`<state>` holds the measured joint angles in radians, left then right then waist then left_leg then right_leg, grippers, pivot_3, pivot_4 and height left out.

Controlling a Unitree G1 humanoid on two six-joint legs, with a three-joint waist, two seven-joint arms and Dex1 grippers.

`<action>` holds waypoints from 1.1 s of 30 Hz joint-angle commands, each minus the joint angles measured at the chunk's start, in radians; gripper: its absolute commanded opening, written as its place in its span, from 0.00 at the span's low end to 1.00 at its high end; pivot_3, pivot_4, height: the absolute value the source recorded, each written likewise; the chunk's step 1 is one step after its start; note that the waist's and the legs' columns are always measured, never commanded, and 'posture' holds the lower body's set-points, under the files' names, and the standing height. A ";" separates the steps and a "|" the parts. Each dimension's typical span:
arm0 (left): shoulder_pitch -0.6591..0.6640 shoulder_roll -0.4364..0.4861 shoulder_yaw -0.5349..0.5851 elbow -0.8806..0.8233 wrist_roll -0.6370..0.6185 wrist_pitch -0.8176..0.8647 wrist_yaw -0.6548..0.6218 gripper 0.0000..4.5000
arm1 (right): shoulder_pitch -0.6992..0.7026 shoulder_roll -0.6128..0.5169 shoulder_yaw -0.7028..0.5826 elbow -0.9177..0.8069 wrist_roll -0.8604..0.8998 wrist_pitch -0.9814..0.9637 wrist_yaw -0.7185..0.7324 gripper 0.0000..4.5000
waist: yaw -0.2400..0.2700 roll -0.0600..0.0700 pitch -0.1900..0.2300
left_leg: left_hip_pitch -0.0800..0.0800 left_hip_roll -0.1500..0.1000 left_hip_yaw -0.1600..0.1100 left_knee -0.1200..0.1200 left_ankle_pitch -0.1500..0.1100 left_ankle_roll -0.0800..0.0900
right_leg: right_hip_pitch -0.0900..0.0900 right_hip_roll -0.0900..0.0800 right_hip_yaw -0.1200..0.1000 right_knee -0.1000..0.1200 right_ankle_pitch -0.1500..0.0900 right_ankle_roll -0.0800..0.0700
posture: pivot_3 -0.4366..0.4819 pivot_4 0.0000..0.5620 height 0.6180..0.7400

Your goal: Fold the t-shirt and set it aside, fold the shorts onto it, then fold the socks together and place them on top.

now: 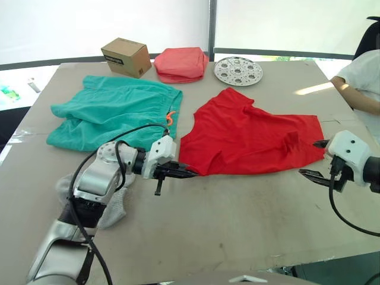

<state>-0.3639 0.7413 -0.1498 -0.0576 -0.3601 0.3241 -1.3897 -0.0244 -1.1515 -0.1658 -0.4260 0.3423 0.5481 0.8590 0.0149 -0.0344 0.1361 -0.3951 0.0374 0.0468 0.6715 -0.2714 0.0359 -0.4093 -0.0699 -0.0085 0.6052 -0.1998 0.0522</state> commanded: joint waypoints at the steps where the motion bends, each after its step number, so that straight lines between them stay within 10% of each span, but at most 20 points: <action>1: 0.041 0.039 0.051 -0.093 -0.039 0.023 0.012 0.02 | -0.158 -0.039 0.135 0.128 -0.146 -0.130 0.067 1.00 | -0.005 0.001 0.001 | 0.000 0.001 0.000 0.000 0.000 0.000 | -0.001 0.000 0.001 0.000 0.000 0.000 | 0.48 0.27 1.00; 17: 0.185 0.134 0.096 -0.194 -0.042 -0.007 0.041 0.02 | -0.794 0.277 0.515 0.795 -0.406 -0.357 0.381 1.00 | -0.002 0.006 0.004 | 0.000 0.000 0.006 -0.001 0.000 0.000 | -0.002 0.000 0.002 0.000 0.000 0.000 | 0.48 0.27 1.00; 28: 0.235 0.123 0.114 -0.251 -0.060 -0.007 0.109 0.00 | -0.845 0.297 0.536 0.887 -0.466 -0.362 0.492 0.01 | -0.003 0.006 0.004 | 0.000 0.000 0.006 -0.001 0.000 0.000 | -0.002 0.001 0.002 0.001 0.000 0.000 | 0.48 0.27 1.00; 33: 0.230 0.094 0.138 -0.257 -0.108 0.029 0.138 0.00 | -0.764 0.236 0.456 0.745 -0.400 -0.287 0.534 0.01 | 0.002 0.006 0.004 | 0.000 0.000 0.006 -0.001 0.000 0.000 | -0.002 0.001 0.002 0.001 0.000 0.000 | 0.48 0.27 1.00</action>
<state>-0.1303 0.8433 -0.0456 -0.2828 -0.4301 0.3461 -1.2624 -0.8029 -0.8717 0.3557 0.3908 -0.0958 0.2349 1.3685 0.0166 -0.0281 0.1401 -0.3953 0.0375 0.0519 0.6700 -0.2713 0.0357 -0.4113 -0.0694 -0.0070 0.6063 -0.1995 0.0517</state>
